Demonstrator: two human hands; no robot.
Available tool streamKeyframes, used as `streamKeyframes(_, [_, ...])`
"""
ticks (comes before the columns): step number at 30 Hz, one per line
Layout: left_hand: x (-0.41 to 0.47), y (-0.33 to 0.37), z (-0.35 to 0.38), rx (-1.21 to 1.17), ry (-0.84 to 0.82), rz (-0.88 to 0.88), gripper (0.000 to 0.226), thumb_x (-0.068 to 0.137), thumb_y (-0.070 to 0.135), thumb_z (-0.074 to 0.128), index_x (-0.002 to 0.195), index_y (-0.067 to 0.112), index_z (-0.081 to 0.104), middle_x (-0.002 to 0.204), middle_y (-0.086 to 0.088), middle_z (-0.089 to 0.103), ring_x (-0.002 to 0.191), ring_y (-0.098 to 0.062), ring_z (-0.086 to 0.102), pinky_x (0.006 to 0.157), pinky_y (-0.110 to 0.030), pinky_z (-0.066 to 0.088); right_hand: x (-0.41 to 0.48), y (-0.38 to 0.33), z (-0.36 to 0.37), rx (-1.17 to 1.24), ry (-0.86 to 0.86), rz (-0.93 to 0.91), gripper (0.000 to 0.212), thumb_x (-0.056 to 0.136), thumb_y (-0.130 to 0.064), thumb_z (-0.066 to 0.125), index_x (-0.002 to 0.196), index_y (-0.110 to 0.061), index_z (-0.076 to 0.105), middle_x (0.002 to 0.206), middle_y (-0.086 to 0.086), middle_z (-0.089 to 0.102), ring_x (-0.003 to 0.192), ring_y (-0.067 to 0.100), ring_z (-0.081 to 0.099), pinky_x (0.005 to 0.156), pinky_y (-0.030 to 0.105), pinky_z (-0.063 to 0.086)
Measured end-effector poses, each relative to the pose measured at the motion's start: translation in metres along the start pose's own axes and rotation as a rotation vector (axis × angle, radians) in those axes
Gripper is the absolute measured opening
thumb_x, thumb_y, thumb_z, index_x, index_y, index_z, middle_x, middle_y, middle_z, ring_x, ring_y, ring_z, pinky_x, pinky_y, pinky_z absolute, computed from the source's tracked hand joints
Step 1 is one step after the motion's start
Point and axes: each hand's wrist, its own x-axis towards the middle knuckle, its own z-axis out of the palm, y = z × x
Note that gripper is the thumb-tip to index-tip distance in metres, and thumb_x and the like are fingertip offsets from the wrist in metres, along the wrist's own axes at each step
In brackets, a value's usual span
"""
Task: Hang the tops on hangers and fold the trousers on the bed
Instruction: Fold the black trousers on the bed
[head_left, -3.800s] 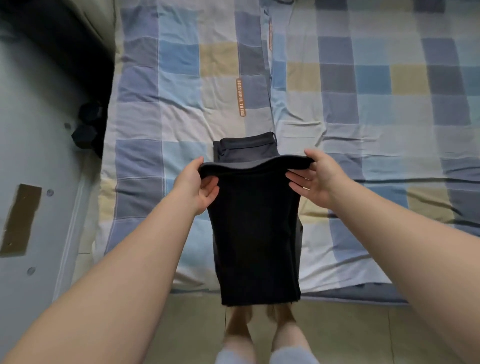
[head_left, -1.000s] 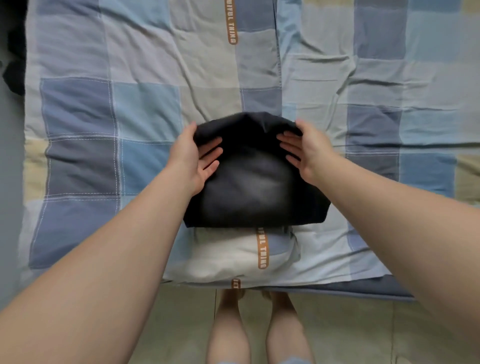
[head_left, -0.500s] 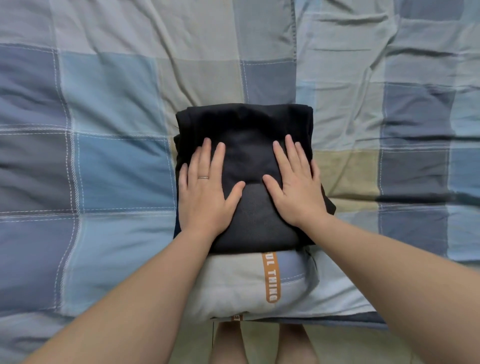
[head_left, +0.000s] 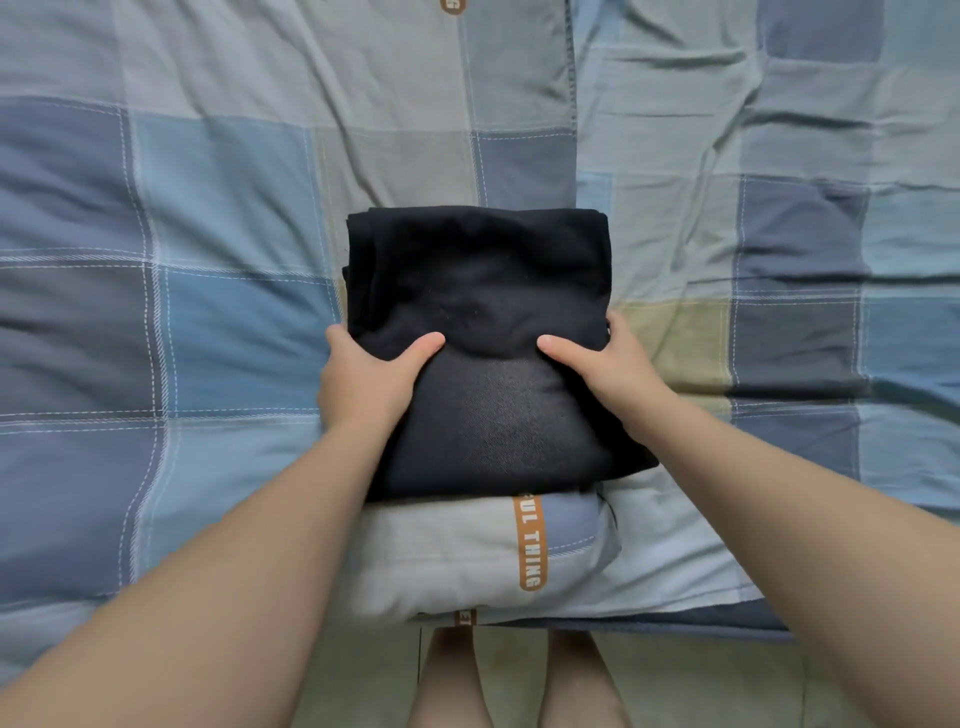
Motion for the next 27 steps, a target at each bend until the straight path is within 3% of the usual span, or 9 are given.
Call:
streamKeyframes(3, [0.012,-0.002,-0.016,-0.157,-0.187,-0.008,0.083,0.067,0.065,0.082,0.133,0.023,0.053,0.126,0.009,0.064,0.115,-0.018,0.062,0.100,-0.038,0.049,-0.008,-0.003,-0.016,0.098,-0.125,0.107,0.054,0.076,-0.041,0.085,0.121,-0.018,0.065,0.111,-0.003,0.075,0.100,0.014,0.073,0.087,0.032,0.057])
streamKeyframes(6, [0.008,0.001,-0.024,-0.245,-0.328,-0.035,0.063,0.076,0.054,0.082,0.129,0.027,0.062,0.117,0.009,0.071,0.103,-0.014,0.068,0.088,-0.032,0.054,-0.020,-0.013,-0.028,0.120,-0.178,0.194,0.040,0.080,-0.042,0.080,0.112,-0.018,0.071,0.103,-0.002,0.078,0.091,0.014,0.075,0.076,0.029,0.057])
streamKeyframes(12, [-0.029,0.008,-0.046,-0.322,-0.694,-0.274,0.046,0.086,0.043,0.077,0.123,0.018,0.068,0.108,-0.003,0.077,0.092,-0.020,0.075,0.074,-0.031,0.060,-0.067,-0.034,-0.054,0.044,-0.167,0.244,0.041,0.081,-0.045,0.079,0.110,-0.016,0.072,0.096,0.000,0.079,0.086,0.018,0.076,0.071,0.029,0.056])
streamKeyframes(14, [-0.050,0.006,-0.057,-0.310,-0.781,-0.338,0.041,0.088,0.044,0.074,0.117,0.016,0.070,0.104,-0.005,0.078,0.085,-0.019,0.076,0.069,-0.029,0.060,-0.090,-0.038,-0.064,0.071,-0.170,0.320,0.048,0.078,-0.048,0.080,0.110,-0.014,0.072,0.097,0.004,0.078,0.087,0.023,0.076,0.076,0.033,0.058])
streamKeyframes(17, [-0.089,0.000,-0.079,-0.258,-0.852,-0.376,0.044,0.087,0.048,0.073,0.116,0.014,0.070,0.104,-0.006,0.078,0.090,-0.022,0.076,0.074,-0.031,0.059,-0.139,-0.045,-0.081,0.158,-0.245,0.559,0.051,0.077,-0.052,0.078,0.111,-0.013,0.071,0.103,0.009,0.077,0.096,0.029,0.073,0.091,0.041,0.056])
streamKeyframes(21, [-0.149,-0.010,-0.108,-0.217,-0.866,-0.267,0.048,0.086,0.045,0.076,0.124,0.019,0.065,0.107,-0.003,0.077,0.096,-0.023,0.075,0.083,-0.034,0.059,-0.222,-0.050,-0.098,0.258,-0.223,0.664,0.048,0.079,-0.047,0.077,0.110,-0.011,0.071,0.105,0.010,0.077,0.095,0.029,0.072,0.087,0.040,0.055])
streamKeyframes(24, [-0.196,-0.013,-0.136,-0.195,-0.870,-0.159,0.053,0.085,0.044,0.078,0.130,0.022,0.062,0.116,0.000,0.075,0.103,-0.020,0.073,0.088,-0.037,0.058,-0.290,-0.048,-0.105,0.361,-0.158,0.597,0.044,0.081,-0.039,0.078,0.116,-0.012,0.071,0.107,0.009,0.076,0.095,0.028,0.074,0.082,0.038,0.057])
streamKeyframes(27, [-0.237,-0.004,-0.161,-0.158,-0.836,-0.028,0.047,0.085,0.044,0.078,0.126,0.028,0.062,0.121,0.006,0.072,0.104,-0.014,0.071,0.086,-0.031,0.056,-0.352,-0.048,-0.113,0.431,-0.028,0.394,0.037,0.087,-0.026,0.075,0.121,-0.014,0.068,0.109,0.008,0.076,0.097,0.026,0.074,0.078,0.036,0.058])
